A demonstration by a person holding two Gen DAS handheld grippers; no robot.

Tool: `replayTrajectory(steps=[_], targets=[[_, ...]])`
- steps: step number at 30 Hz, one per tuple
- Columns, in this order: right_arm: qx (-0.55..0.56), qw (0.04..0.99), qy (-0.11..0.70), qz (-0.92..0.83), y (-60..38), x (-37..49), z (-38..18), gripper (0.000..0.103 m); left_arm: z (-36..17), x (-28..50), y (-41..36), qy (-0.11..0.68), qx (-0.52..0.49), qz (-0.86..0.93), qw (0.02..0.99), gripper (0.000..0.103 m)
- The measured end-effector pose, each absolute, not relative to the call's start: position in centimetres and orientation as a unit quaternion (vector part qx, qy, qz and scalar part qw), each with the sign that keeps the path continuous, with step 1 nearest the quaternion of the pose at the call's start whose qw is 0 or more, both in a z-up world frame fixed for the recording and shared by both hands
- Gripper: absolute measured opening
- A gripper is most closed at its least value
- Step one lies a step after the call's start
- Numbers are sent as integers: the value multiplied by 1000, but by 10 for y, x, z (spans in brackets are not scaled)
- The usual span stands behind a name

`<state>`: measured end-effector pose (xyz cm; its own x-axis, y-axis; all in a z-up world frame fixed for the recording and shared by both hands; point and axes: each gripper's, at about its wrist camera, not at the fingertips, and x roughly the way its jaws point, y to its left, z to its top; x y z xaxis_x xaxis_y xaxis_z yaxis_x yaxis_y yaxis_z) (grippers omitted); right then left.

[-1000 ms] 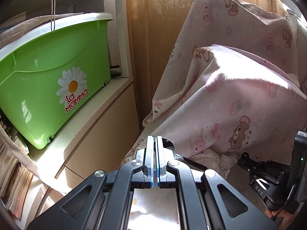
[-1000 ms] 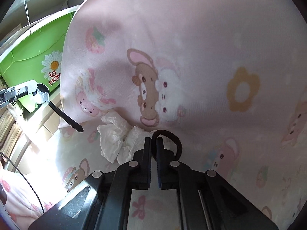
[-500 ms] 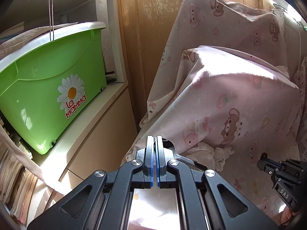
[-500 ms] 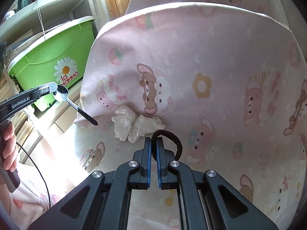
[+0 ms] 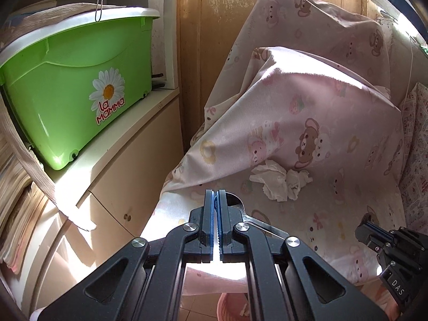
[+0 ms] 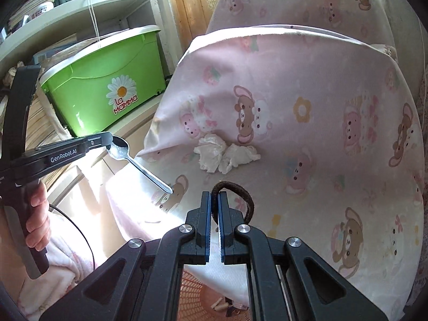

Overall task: Collect trash
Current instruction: 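Grasp the black hair tie with the right tool while the left tool holds the spoon, then carry the spoon and hair tie in both tools over the pink wastebasket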

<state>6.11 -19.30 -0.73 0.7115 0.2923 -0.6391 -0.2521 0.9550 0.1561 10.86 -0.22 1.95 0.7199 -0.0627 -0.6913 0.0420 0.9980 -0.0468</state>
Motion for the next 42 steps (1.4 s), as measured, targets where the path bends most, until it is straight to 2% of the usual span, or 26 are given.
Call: replayTrajectory(steps=[15,22,30,39,42], targets=[[36,916,363,169,-180,6,-14,6,20,36,-13,359,29,-50,931,1],[33,905,384,181,-167,-11,-28,6,3,29,-5,418,-25,-82,904,1],[50,880,429,197,-161,-8,-52,6,-25,34,-5,473,-27,-80,877,1],[36,848,499,175,-157,5,-98,6,-62,45,-10,508,-5,-39,860,1],[49,832,525,172,-159,12,-118,6,-82,50,-27,527,32,-31,849,1]])
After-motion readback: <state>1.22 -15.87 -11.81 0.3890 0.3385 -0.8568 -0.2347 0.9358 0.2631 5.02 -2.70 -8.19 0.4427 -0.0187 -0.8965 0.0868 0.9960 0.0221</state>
